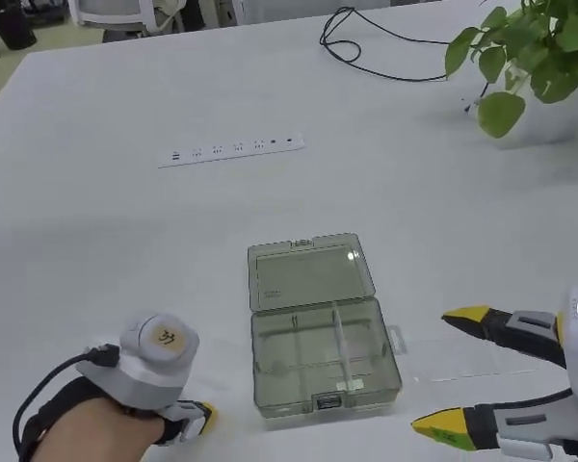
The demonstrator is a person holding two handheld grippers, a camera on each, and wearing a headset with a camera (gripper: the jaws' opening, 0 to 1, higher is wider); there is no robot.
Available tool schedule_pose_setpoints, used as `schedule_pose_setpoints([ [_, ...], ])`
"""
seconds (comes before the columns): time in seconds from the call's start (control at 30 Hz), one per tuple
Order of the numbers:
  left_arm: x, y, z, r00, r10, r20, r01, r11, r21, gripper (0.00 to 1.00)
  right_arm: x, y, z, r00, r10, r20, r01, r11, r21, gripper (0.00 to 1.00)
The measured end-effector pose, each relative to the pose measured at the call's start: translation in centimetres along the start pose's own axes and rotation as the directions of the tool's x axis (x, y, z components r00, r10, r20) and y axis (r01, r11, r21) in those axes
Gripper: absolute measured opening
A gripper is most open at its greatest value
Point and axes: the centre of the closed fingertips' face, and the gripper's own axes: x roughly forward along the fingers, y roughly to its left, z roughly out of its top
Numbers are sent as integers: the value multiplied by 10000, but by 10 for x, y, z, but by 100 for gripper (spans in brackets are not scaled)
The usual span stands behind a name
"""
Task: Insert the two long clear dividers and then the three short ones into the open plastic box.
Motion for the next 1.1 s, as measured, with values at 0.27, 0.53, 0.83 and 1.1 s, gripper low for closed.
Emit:
schedule_pose_setpoints([
  [0.27, 0, -1, 0, 9994, -153, -300, 161, 9995, 273, 32, -3, 1, -6, 9999, -106, -126, 106, 9999, 12, 75],
  [0.53, -1, 0, -1, 9977, -549, -392, 552, 9984, 73, 31, -2, 3, -5, 9999, -107, -49, 108, 9999, 78, 75],
  [0.83, -3, -3, -1, 9945, -976, -382, 962, 9947, -372, 30, -2, 5, -8, 9998, -138, -155, 140, 9998, 118, 75],
  [1.1, -6, -3, -3, 9916, -1295, -81, 1281, 9870, -968, 30, -1, 9, -7, 9997, -65, -237, 66, 10000, 68, 74],
])
